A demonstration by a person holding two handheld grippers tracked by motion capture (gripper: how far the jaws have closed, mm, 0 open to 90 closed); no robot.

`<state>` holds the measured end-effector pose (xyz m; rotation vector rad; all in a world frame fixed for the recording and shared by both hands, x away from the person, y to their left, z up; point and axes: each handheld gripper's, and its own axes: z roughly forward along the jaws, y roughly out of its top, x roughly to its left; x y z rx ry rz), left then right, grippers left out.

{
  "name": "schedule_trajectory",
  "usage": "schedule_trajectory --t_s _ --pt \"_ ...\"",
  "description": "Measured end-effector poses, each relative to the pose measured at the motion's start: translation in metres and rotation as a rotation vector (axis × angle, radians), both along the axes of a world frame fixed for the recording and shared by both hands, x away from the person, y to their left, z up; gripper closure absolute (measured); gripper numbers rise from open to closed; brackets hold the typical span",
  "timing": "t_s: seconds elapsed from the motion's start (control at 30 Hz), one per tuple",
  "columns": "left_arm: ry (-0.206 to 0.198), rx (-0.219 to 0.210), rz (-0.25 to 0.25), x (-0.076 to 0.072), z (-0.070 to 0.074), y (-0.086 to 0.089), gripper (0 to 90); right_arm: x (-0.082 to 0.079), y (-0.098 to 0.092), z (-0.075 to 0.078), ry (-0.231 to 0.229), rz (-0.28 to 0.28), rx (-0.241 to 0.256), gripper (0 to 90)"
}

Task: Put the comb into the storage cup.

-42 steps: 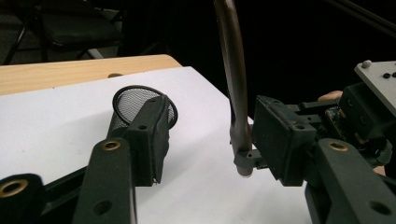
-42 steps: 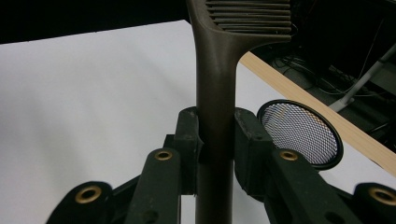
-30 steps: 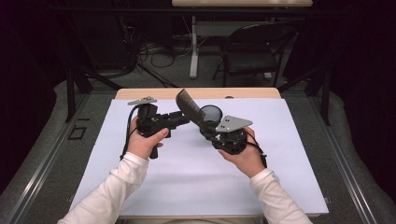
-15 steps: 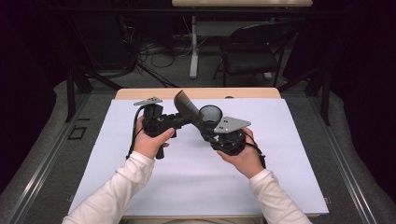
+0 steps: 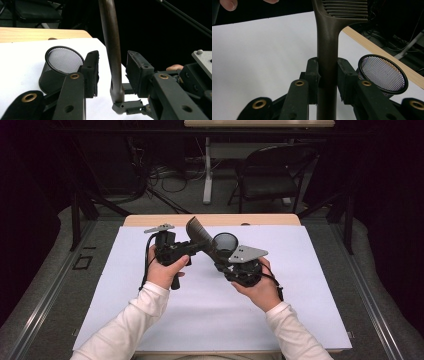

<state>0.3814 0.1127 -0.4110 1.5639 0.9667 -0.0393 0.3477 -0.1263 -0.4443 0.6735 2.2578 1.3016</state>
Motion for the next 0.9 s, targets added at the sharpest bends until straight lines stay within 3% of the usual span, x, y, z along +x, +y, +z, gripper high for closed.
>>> schedule_trajectory --t_s 0.5,0.9 --pt "0.055 -0.042 0.018 0.0022 -0.0053 -0.006 69.2 -0.001 0.002 -0.0009 -0.003 -0.006 0.0 72.8" --pt "0.068 -0.033 0.012 0.0014 -0.006 -0.0073 76.0 -0.0019 0.0038 -0.0016 -0.006 -0.004 0.002 72.8"
